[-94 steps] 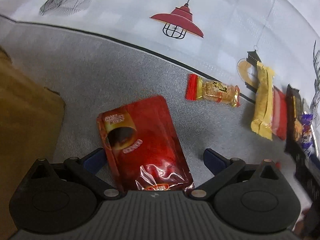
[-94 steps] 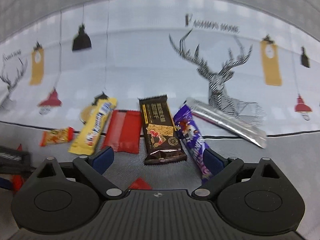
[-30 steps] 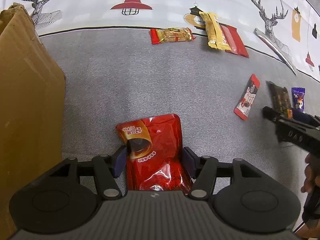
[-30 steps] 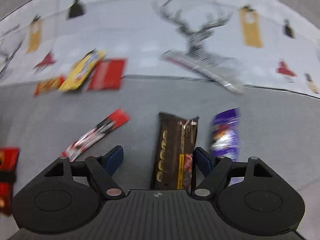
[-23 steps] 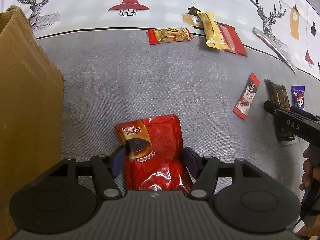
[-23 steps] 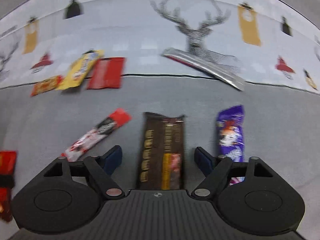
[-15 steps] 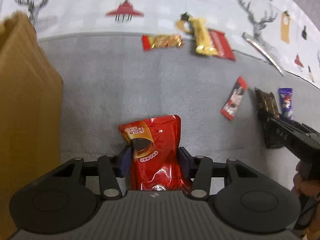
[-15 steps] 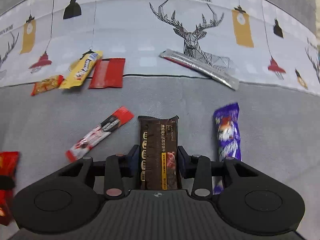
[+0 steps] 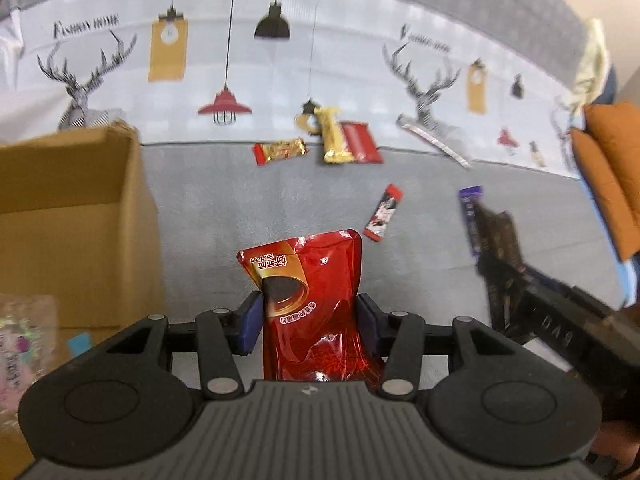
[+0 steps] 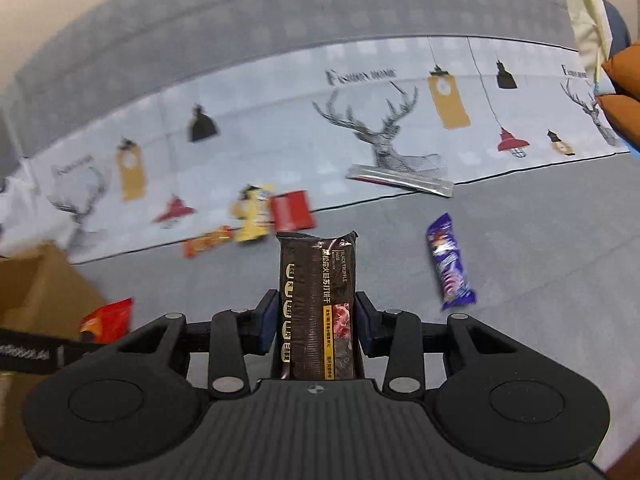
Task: Organize snacks
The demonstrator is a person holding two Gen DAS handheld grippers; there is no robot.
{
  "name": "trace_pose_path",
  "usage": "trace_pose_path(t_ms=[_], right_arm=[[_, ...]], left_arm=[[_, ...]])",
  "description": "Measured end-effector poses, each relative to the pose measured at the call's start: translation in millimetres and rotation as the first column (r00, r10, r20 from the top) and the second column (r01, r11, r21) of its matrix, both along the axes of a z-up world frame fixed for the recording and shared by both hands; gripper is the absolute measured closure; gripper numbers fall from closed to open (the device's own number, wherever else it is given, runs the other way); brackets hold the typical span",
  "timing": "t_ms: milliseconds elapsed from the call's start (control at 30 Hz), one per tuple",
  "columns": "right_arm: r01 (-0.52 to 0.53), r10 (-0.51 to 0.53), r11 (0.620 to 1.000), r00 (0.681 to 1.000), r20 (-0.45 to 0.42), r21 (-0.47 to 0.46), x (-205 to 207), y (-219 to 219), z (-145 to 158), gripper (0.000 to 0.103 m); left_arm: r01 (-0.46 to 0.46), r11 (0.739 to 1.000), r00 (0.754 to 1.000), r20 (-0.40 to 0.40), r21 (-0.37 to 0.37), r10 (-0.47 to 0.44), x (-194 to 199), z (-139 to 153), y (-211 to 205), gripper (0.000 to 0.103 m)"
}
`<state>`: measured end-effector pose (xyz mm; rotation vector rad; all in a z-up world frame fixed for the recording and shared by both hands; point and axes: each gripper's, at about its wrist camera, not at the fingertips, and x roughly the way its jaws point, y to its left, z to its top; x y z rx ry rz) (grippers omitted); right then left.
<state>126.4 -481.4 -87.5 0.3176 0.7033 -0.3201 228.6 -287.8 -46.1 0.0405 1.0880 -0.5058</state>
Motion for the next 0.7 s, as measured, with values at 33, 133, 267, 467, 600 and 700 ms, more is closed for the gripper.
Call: trace_pose_path(t_ms=[33, 133, 267, 467, 600, 700], right_arm=[[-0.012, 0.012, 1.0, 1.0, 0.009, 0.005, -6.9, 9.5, 7.5, 0.061], [-0.057, 0.057, 0.998, 0.998, 0.038, -0.001, -27.9, 41.6, 30.6, 0.061], [-0.121, 0.12, 0.992, 0.99, 0.069, 0.019, -53.7, 86.3, 57.1, 0.061], [-0.237, 0.235, 0.972, 0.968, 0.091, 0.006, -80.1, 149.5, 81.9, 0.061], [-0.301, 0.299, 0.954, 0.948, 0.107, 0.006, -96.7, 191.8, 91.3, 0.061], [-0.346, 0.342, 0.938, 0.934, 0.105, 0.014, -104.9, 220.5, 93.0, 0.061]], left_arm=[[0.004, 1.0, 1.0, 0.013, -0.011, -0.004, -7.8, 8.5, 9.1, 0.049], [0.012, 0.999, 0.999, 0.054, -0.031, -0.011, -32.2, 32.4, 38.4, 0.049], [0.01, 0.999, 0.994, 0.111, -0.038, -0.006, -65.2, 56.2, 79.7, 0.049], [-0.041, 0.998, 0.99, 0.13, -0.038, 0.045, -103.1, 72.0, 151.7, 0.049], [-0.095, 0.995, 0.984, 0.148, -0.032, 0.099, -123.7, 77.2, 199.7, 0.049], [-0.135, 0.99, 0.977, 0.163, -0.041, 0.14, -136.3, 80.6, 228.6, 0.049]])
